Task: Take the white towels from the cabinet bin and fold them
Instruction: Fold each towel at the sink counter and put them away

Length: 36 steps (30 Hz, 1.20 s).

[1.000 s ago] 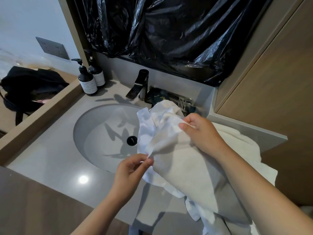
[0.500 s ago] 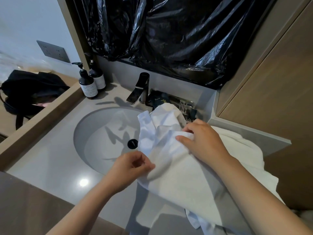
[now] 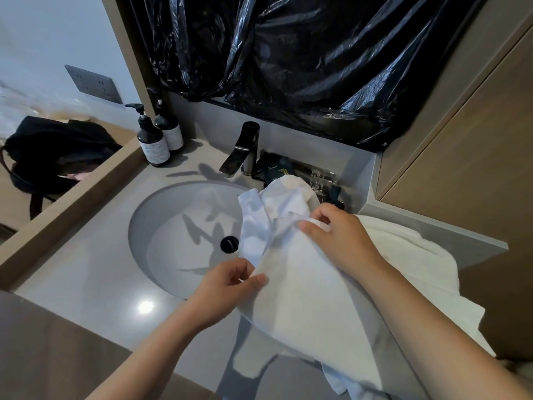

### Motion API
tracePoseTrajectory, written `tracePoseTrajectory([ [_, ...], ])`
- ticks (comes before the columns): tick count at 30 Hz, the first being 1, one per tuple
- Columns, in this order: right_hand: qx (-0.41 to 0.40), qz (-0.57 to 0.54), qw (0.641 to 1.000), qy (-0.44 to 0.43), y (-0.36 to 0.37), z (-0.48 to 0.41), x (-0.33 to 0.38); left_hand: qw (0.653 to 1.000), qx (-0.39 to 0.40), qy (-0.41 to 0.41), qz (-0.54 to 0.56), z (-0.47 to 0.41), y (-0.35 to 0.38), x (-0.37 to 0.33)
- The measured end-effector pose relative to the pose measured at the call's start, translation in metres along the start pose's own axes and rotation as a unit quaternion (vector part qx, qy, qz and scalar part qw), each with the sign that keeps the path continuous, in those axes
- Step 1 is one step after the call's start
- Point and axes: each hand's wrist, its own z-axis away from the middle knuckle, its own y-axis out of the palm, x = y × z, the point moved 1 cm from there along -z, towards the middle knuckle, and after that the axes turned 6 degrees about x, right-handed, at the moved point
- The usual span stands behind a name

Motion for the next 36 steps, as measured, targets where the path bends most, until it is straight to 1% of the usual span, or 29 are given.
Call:
tracePoseTrajectory([
  [2,0.028,0.041,0.999,0.022,0.002,-0.004,0.004,1.0,-0.01,-0.007,0.01,0.002,-0.001,0.003],
  [5,0.069,0.136,0.988,0.006,0.005,-0.007,0.009,0.998,-0.039,0.014,0.043,0.011,-0.003,0.004],
  [7,0.078,0.146,0.986,-0.008,0.008,-0.005,0.013,0.997,-0.014,0.037,0.068,0.019,-0.004,0.008],
  [9,0.08,0.122,0.988,-0.041,0.011,-0.003,0.02,0.995,0.015,0.05,0.09,0.026,-0.007,0.015],
  [12,0.067,0.128,0.986,-0.084,0.015,-0.006,0.027,0.996,0.019,0.004,0.089,0.021,-0.014,0.018],
  [14,0.054,0.148,0.984,-0.081,0.019,-0.012,0.023,0.997,0.028,-0.039,0.058,0.013,-0.016,0.015],
  [17,0.045,0.135,0.987,-0.072,0.022,-0.014,0.018,0.992,0.061,-0.077,0.081,0.0,-0.007,-0.003],
  [20,0.024,0.121,0.989,-0.076,0.011,-0.005,0.017,0.987,0.079,-0.085,0.109,-0.012,0.002,-0.016],
  [24,-0.02,0.096,0.993,-0.064,-0.019,0.023,-0.015,0.986,0.049,-0.094,0.13,-0.02,0.006,-0.013],
  [27,-0.052,0.066,0.996,-0.042,-0.036,0.045,-0.049,0.987,0.048,-0.094,0.123,-0.024,0.01,-0.012],
  [29,-0.051,0.041,0.998,0.0,-0.045,0.057,-0.075,0.989,0.02,-0.094,0.112,-0.032,0.012,-0.013],
  [31,-0.03,0.036,0.999,0.025,-0.049,0.067,-0.098,0.992,-0.021,-0.085,0.089,-0.041,0.014,-0.014],
  [32,-0.019,0.029,0.999,0.034,-0.048,0.072,-0.108,0.993,-0.029,-0.083,0.082,-0.046,0.014,-0.015],
  [36,-0.009,-0.013,1.0,0.027,-0.039,0.078,-0.117,0.996,-0.005,-0.069,0.064,-0.059,0.016,-0.02],
])
